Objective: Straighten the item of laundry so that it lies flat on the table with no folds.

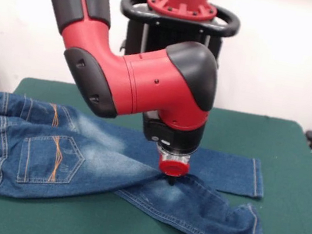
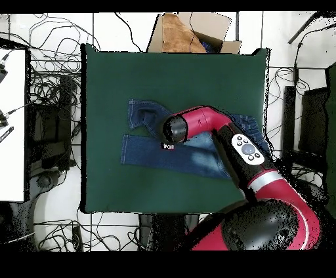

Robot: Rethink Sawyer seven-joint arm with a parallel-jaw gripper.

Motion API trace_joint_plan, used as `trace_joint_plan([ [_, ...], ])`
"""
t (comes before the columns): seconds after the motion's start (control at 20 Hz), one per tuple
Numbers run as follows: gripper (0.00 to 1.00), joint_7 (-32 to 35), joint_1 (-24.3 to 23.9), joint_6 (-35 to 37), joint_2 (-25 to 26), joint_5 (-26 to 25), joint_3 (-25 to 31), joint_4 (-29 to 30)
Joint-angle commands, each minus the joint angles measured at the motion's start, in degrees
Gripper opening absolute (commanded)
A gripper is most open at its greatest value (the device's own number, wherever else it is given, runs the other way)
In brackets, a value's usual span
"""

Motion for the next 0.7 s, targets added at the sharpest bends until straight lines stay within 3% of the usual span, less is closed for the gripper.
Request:
trace_joint_plan([
  [0.05,0.00,-10.33,-0.99,3.48,-0.71,1.10,0.66,-2.94],
  [0.7,0.00,-13.10,-2.34,4.40,-2.53,3.29,2.50,-5.21],
])
